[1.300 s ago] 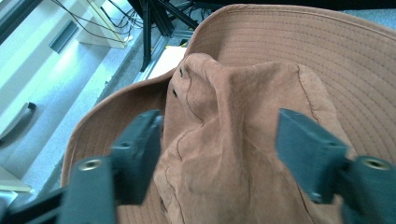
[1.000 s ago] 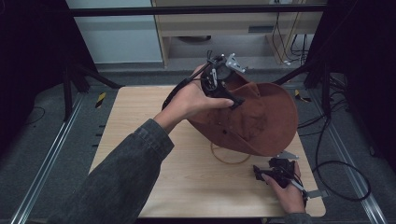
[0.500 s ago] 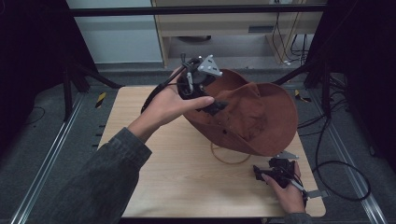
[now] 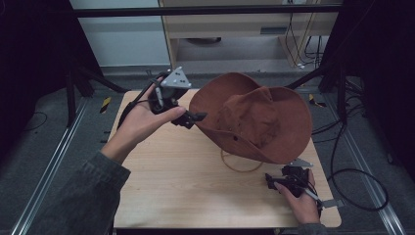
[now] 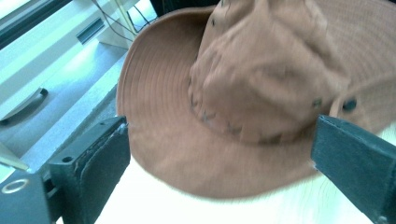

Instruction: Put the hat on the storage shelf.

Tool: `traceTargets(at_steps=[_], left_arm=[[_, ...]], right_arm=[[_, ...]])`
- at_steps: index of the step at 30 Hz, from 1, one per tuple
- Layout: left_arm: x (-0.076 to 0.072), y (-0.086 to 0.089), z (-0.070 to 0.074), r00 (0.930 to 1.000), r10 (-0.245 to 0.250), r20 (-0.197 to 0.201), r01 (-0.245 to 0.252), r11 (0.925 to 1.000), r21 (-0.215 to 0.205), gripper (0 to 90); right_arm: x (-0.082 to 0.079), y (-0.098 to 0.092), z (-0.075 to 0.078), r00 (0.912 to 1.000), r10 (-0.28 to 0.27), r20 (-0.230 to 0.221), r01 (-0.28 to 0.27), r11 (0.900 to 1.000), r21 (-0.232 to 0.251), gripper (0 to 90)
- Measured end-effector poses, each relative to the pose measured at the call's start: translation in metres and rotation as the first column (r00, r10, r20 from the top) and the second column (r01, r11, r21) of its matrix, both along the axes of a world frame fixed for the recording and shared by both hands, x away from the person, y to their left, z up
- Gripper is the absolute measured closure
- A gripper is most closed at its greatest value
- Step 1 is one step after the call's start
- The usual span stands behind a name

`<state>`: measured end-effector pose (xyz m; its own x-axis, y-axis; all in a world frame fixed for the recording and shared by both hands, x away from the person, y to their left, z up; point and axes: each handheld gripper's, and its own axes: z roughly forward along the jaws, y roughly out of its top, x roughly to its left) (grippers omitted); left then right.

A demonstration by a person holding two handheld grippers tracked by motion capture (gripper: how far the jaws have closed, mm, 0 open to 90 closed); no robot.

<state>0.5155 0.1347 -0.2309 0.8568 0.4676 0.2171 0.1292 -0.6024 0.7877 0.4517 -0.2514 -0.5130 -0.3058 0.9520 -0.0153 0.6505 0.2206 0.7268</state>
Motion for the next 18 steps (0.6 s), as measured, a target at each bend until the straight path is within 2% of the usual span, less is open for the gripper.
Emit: traceTargets(at_steps=[3, 9, 13, 18], left_arm=[[-0.006, 0.017, -0.012, 0.9999, 0.016, -0.006, -0.016, 0.9995, -0.027, 4.1], [-0.017, 0.044, -0.041, 0.9987, 0.048, -0.018, -0.049, 0.9984, -0.029, 4.3], [-0.023, 0.056, -0.073, 0.9963, 0.079, -0.034, -0.078, 0.9968, 0.016, 6.1], [-0.025, 0.062, -0.120, 0.9902, 0.097, -0.100, -0.094, 0.9952, 0.028, 6.8]], right_arm=[[0.000, 0.000, 0.000, 1.0000, 0.000, 0.000, 0.000, 1.000, 0.000, 0.6], [0.000, 0.000, 0.000, 1.0000, 0.000, 0.001, 0.000, 1.000, 0.003, 0.6], [0.000, 0.000, 0.000, 1.0000, -0.002, 0.000, 0.002, 1.000, 0.003, 0.6], [0.000, 0.000, 0.000, 1.0000, -0.002, 0.001, 0.002, 1.000, 0.002, 0.6]])
